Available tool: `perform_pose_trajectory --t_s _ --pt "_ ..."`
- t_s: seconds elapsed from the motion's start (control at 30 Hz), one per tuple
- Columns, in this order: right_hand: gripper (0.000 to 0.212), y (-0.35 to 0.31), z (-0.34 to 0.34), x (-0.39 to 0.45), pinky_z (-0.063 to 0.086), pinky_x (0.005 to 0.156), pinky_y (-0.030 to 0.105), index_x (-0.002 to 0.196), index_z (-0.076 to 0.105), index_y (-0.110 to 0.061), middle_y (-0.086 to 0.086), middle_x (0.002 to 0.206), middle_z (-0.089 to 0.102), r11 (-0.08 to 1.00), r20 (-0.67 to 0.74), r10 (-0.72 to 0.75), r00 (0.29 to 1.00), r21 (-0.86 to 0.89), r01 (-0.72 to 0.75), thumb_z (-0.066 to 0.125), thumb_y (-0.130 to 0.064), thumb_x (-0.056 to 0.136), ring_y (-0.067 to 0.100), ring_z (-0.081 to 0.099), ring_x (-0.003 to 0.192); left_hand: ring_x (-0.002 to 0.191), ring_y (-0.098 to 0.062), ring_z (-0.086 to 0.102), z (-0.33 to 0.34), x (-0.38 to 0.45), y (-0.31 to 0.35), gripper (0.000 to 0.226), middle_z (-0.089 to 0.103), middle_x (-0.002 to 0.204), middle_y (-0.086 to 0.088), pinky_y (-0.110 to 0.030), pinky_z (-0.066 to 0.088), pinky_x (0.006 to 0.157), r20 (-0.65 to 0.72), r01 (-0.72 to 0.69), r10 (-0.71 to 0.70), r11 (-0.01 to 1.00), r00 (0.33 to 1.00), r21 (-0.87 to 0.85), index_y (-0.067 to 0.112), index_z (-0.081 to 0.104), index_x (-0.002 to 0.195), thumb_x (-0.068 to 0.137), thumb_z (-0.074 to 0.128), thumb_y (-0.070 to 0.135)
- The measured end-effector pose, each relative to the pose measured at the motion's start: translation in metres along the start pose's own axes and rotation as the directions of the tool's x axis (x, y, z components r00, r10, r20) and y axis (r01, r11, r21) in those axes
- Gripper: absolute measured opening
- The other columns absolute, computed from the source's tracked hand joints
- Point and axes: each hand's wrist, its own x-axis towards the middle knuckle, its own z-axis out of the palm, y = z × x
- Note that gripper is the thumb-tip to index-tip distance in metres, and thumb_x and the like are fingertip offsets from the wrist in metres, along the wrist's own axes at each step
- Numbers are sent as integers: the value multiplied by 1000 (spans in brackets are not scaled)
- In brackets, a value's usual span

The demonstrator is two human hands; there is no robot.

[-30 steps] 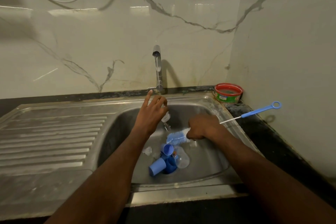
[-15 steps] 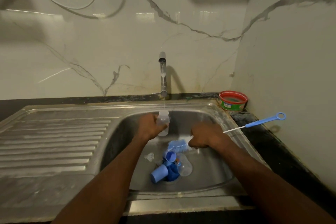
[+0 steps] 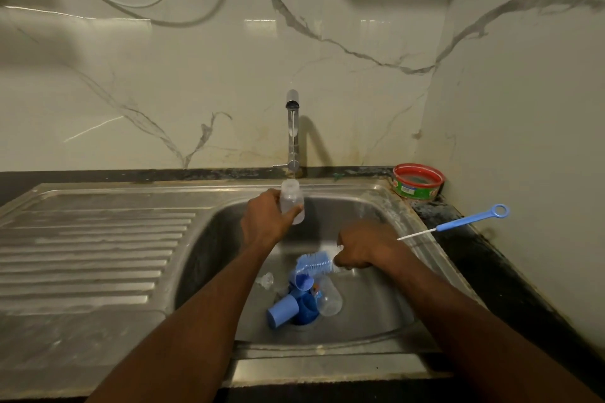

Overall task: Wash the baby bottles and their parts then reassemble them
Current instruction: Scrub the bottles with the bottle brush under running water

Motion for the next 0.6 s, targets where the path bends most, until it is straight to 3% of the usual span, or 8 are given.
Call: perform_pose_trajectory --t_s 0.13,0.23,0.33,0.47,0.57,0.6 --pt "37 -1 1 0 48 81 31 118 69 -21 1 118 67 1000 -5 3 1000 22 -3 64 -41 87 20 62 106 89 -6 58 -4 -4 1 54 70 119 -1 -19 37 69 32 32 -33 999 999 34 21 63 126 86 72 57" --pt "37 -1 1 0 45 78 30 118 69 -21 1 116 67 1000 -8 0 1000 22 0 64 -42 88 20 62 106 100 -12 65 -9 -3 2 58 70 121 -2 -23 43 78 -81 2 -3 1000 997 -16 21 63 128 84 74 57" --pt "35 -2 1 0 44 75 29 115 71 -21 1 114 68 1000 -8 1 1000 20 -1 65 -41 87 20 62 103 92 -10 58 -10 -6 4 51 70 118 -3 -21 39 72 3 12 -12 999 1000 35 21 64 124 86 73 54" --pt "37 -2 1 1 44 76 29 116 71 -20 1 115 68 999 2 4 1000 36 -4 67 -41 85 20 63 103 99 -13 65 -14 -5 5 58 72 118 -1 -24 44 77 -87 7 -9 1000 996 -25 23 66 126 82 75 59" --pt "38 -1 2 0 43 76 29 117 70 -20 1 116 67 999 -2 3 1000 47 -3 67 -41 86 19 62 105 77 -1 56 -13 -8 7 49 72 112 1 -17 39 65 67 7 -10 999 998 42 23 66 121 85 73 55" --pt "37 -1 2 -1 42 76 28 117 70 -20 1 116 67 999 -3 2 1000 44 -2 67 -41 86 19 62 105 77 0 56 -13 -8 8 49 71 112 2 -16 39 65 63 2 -4 1000 998 31 23 66 122 85 74 55"
